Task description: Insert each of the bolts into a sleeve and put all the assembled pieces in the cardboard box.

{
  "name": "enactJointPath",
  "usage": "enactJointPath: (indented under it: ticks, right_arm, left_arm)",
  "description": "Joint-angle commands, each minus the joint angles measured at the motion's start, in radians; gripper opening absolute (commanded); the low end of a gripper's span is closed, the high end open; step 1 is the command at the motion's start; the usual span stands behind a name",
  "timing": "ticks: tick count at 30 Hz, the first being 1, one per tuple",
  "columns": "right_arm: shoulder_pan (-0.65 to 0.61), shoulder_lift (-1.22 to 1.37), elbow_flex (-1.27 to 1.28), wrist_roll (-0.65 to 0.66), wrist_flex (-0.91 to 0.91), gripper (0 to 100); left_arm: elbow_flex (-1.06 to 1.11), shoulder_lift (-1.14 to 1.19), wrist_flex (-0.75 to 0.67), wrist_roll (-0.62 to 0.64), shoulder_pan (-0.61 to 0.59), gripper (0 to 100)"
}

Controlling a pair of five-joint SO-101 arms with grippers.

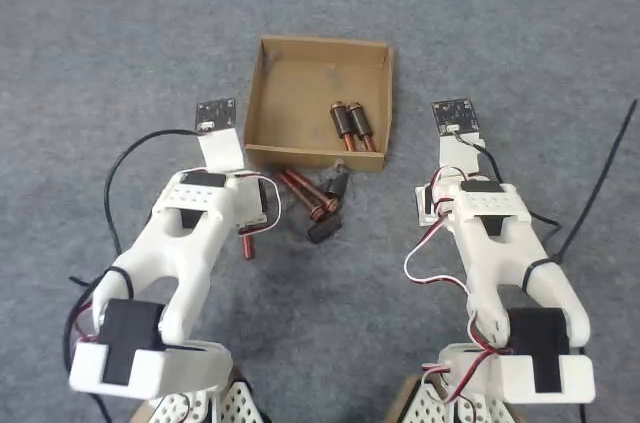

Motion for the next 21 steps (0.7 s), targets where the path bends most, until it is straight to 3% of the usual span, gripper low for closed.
enactJointPath:
  ticks: [1,11,21]
  right_arm:
    - [-0.008,-0.010,-0.008,0.017,-0.012,0.6]
    - [-0.030,-0.019,-0.040,0.017,-0.045,0.6]
    - [-0.062,-0.010,-0.057,0.017,-0.415,0.6]
  left_arm:
    - [-0.001,-0.077,-0.038,-0.014,-0.006,1]
    - [0.019,-0.077,-0.041,-0.020,-0.008,1]
    - [0.024,-0.077,-0.040,-0.020,-0.008,1]
